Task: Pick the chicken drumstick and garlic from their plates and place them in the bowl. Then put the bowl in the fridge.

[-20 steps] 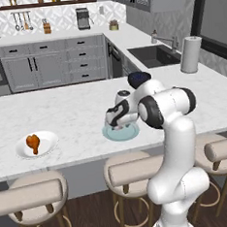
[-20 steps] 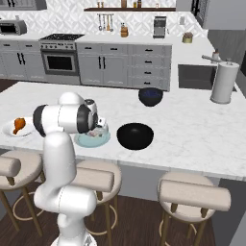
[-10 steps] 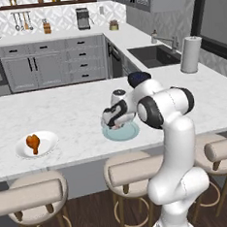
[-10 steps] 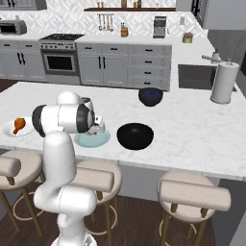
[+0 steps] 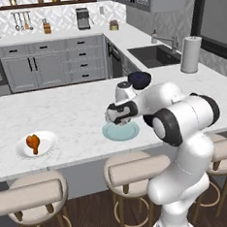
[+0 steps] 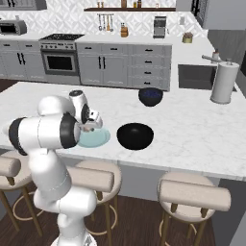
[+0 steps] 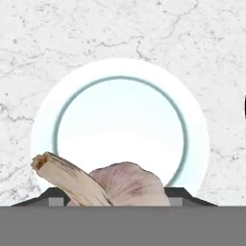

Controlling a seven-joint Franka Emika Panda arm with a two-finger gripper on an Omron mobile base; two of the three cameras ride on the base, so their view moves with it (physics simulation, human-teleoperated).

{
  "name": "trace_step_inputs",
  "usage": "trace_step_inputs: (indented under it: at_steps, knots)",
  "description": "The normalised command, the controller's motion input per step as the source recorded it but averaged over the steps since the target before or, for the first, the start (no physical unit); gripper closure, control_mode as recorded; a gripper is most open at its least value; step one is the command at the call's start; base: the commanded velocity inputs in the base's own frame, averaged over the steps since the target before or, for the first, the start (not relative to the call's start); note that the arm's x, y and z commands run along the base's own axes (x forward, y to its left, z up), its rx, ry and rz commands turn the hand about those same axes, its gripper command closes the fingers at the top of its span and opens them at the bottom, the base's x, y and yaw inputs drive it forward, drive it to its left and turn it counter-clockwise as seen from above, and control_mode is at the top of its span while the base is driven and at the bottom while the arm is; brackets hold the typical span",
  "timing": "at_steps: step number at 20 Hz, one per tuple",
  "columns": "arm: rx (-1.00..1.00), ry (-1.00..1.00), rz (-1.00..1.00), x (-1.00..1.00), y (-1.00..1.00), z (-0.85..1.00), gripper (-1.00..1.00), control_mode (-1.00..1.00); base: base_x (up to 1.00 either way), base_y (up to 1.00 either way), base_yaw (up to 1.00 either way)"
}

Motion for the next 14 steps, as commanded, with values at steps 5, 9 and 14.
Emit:
trace_step_inputs:
  at_steps: [5,9,14]
  knots:
    - [-0.01,0.14,-0.09,-0.24,-0.75,0.79,1.0,-1.0,0.0,0.0,0.0]
    - [0.0,0.02,-0.14,-0.48,-0.92,0.21,1.0,-1.0,0.0,0.0,0.0]
    - [0.0,0.0,-0.06,-0.05,-0.95,-0.06,1.0,-1.0,0.0,0.0,0.0]
